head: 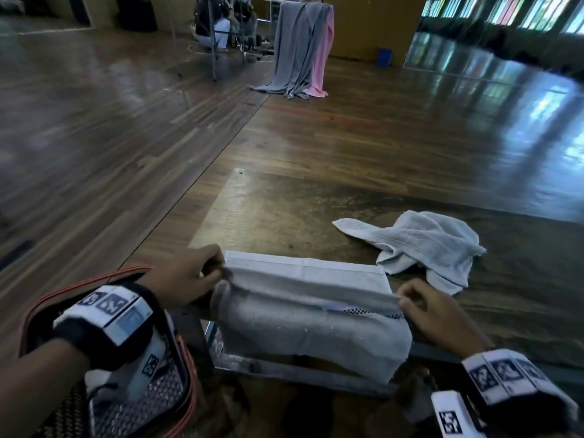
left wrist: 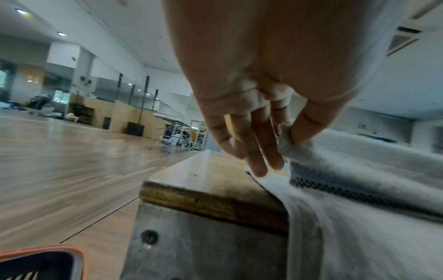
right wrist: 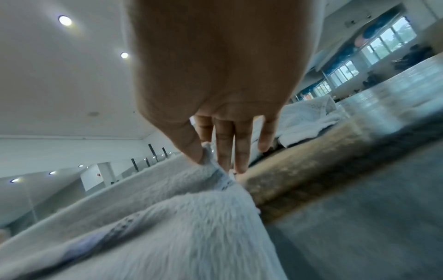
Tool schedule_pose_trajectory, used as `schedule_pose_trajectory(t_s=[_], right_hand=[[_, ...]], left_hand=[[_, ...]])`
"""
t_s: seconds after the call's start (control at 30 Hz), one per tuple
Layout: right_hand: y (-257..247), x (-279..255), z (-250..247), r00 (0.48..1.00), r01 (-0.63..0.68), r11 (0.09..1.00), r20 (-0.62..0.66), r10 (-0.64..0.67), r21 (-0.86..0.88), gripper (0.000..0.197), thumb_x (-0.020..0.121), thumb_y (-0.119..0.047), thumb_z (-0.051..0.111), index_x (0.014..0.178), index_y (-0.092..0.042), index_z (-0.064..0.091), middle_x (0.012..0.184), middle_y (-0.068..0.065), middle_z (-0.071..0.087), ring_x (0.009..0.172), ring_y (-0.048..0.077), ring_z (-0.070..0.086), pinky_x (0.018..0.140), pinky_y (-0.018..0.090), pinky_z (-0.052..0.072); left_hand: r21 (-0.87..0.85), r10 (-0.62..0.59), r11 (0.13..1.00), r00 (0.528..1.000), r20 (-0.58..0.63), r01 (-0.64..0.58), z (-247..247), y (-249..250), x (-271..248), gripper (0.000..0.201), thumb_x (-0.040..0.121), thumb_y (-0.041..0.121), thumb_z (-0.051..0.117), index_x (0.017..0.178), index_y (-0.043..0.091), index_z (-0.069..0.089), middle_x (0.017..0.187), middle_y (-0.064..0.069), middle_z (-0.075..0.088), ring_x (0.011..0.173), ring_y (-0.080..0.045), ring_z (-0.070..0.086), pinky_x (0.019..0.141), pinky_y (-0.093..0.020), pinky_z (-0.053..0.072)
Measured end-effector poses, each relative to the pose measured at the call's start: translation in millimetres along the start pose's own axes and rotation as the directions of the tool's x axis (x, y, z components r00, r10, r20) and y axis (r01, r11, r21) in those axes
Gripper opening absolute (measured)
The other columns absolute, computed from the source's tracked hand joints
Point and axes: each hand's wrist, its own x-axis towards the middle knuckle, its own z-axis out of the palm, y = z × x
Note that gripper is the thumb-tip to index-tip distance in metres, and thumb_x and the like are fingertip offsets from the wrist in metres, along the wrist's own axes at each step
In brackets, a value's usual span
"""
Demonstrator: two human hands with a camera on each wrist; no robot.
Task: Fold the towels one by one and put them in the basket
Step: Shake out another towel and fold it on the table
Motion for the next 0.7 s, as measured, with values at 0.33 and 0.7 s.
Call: schedule_pose_trajectory(t_s=[0.33, 0.7], right_hand=[[-13, 70, 6, 0.993, -0.054, 0.977, -0.112, 0.031, -0.205, 0.010, 0.087, -0.019, 0.057, 0.083, -0.028, 0.060, 0.094, -0.005, 0.064, 0.093, 0.017, 0.057, 0.087, 0.040, 0.046], [-21, 71, 14, 0.998, -0.024, 0.913, 0.043, 0.045, -0.407, 0.004, 0.089, -0.023, 0.057, 0.088, -0.026, 0.060, 0.103, -0.004, 0.062, 0.109, 0.019, 0.048, 0.095, 0.039, 0.038]], left_hand=[[0.254, -0.065, 0.964, 0.994, -0.082, 0.084, 10, -4, 57, 0.016, 0.088, 0.016, 0.054, 0.101, 0.011, 0.061, 0.111, -0.004, 0.054, 0.097, -0.021, 0.052, 0.073, -0.024, 0.035], [0.194, -0.096, 0.976, 0.995, 0.006, 0.093, 13, -11, 59, 0.008, 0.086, 0.013, 0.056, 0.092, 0.016, 0.060, 0.099, 0.001, 0.057, 0.080, -0.013, 0.049, 0.070, -0.024, 0.038]])
